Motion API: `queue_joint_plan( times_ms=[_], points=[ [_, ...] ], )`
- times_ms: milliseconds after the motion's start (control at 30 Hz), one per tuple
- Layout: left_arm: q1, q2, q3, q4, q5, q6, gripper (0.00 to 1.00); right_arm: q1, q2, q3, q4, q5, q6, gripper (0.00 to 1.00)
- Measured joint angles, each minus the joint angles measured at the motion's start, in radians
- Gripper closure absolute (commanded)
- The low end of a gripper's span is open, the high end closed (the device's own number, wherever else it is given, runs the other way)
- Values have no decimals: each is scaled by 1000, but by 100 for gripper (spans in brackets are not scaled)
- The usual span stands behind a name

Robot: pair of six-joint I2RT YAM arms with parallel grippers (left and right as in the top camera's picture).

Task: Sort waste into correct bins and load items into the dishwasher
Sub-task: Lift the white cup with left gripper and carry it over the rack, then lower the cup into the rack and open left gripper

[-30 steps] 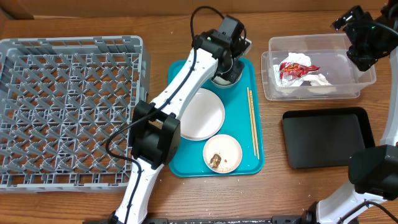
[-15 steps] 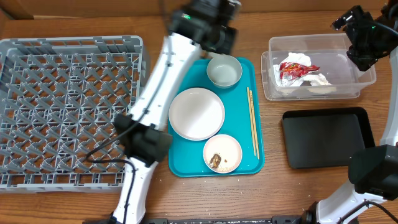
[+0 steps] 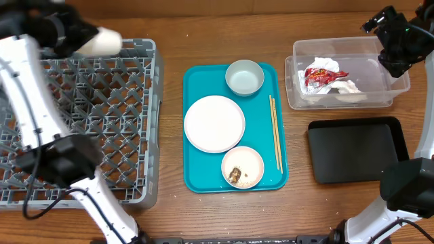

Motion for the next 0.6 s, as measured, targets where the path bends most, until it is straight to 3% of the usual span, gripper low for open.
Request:
queue_joint_plan(
  times_ms=[200,600],
  points=[
    [169,76,-3,-39,193,71,96,0,0,0,0,0,0,0],
    [356,296,-6,-32,390,124,96,0,0,0,0,0,0,0]
  ],
)
